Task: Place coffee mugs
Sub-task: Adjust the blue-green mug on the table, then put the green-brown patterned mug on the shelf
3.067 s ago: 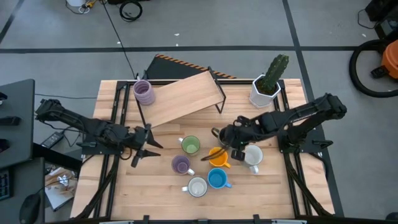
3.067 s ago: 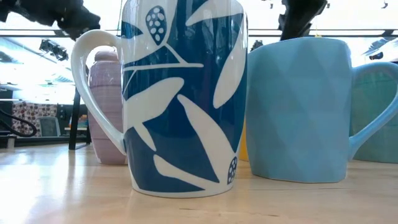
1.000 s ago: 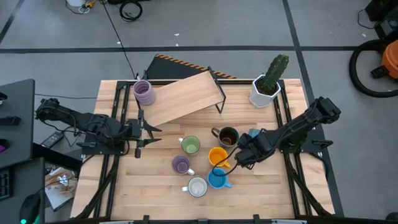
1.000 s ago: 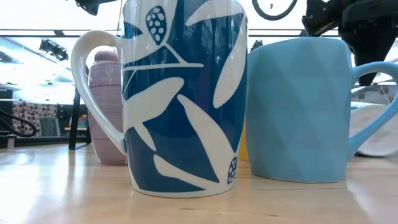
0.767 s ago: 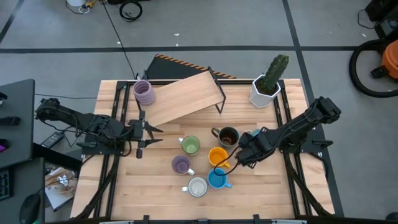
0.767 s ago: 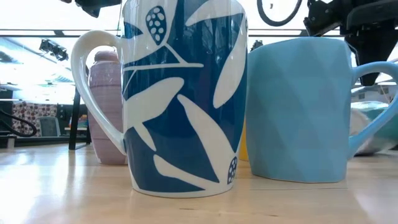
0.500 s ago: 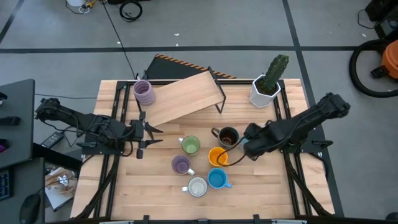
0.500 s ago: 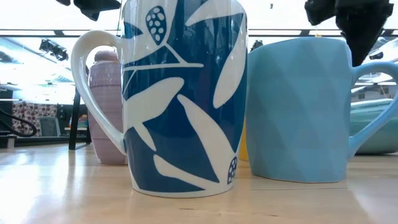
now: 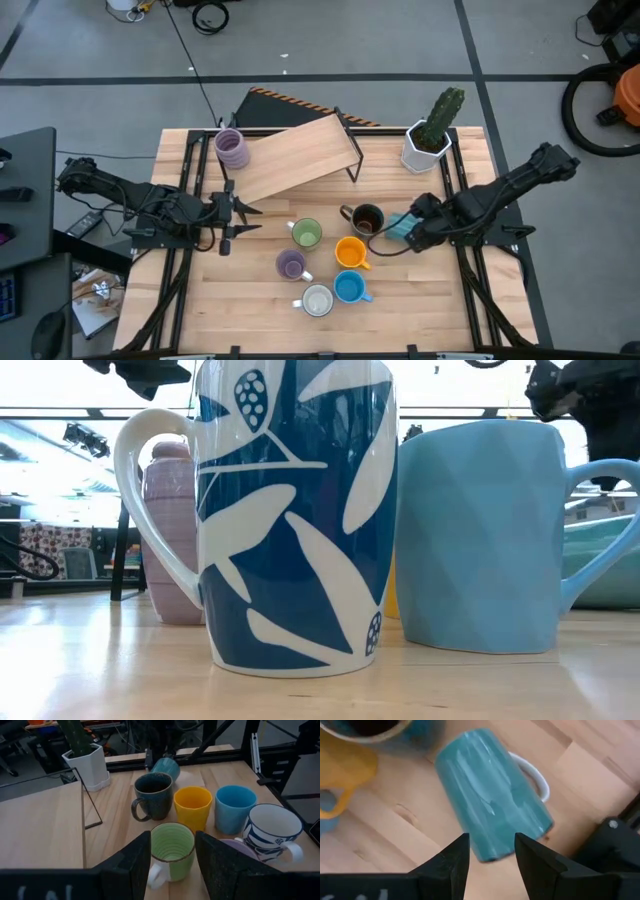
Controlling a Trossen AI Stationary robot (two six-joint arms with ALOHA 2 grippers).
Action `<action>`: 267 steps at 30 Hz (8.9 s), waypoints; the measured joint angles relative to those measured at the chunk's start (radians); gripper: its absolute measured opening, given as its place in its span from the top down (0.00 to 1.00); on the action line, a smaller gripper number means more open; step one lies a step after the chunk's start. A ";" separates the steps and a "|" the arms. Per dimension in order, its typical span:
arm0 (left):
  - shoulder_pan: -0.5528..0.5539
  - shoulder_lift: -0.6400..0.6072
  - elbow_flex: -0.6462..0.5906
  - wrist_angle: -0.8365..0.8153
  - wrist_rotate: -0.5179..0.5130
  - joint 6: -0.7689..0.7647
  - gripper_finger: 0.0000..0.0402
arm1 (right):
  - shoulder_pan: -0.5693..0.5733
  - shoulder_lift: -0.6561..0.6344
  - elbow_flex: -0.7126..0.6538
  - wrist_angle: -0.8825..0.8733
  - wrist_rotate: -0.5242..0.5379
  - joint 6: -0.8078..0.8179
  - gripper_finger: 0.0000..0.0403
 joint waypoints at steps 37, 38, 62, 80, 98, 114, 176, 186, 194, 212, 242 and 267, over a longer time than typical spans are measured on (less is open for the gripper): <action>0.000 0.000 -0.001 -0.053 -0.038 0.008 0.60 | 0.451 0.116 -0.112 -0.236 0.182 -0.419 0.61; 0.000 0.000 -0.001 -0.053 -0.038 0.004 0.60 | 0.458 0.121 -0.111 -0.233 0.204 -0.424 0.60; 0.000 0.000 -0.001 -0.053 -0.038 -0.024 0.60 | 0.526 0.338 -0.226 -0.034 0.439 -0.431 0.41; 0.000 0.000 -0.001 -0.052 -0.038 -0.024 0.60 | 0.481 0.372 -0.227 0.013 0.473 -0.303 0.60; 0.000 0.000 -0.001 -0.051 -0.037 -0.050 0.60 | 0.466 0.372 -0.165 -0.044 0.398 -0.101 0.88; -0.001 0.000 -0.001 0.024 0.040 -0.015 0.60 | 0.244 0.298 0.138 -0.151 -0.026 -0.266 0.91; -0.001 0.159 0.031 -0.010 0.060 -0.050 0.60 | -0.320 0.332 0.103 0.057 -0.485 -0.695 0.69; -0.001 0.160 0.037 -0.012 0.055 -0.075 0.60 | -0.316 0.332 0.259 -0.118 -0.331 -0.788 0.59; -0.001 0.160 0.037 -0.017 0.086 -0.083 0.60 | -0.317 0.331 0.352 -0.150 -0.267 -0.867 0.58; 0.000 0.169 0.035 0.043 0.078 -0.169 0.60 | -0.239 0.538 0.486 0.031 -0.114 -1.284 0.58; -0.024 0.169 0.035 0.024 0.184 -0.170 0.60 | -0.291 0.681 0.524 -0.018 -0.160 -1.469 0.90; -0.041 0.169 0.035 0.099 0.384 -0.127 0.60 | -0.361 0.665 0.984 -0.307 -0.104 -1.526 0.89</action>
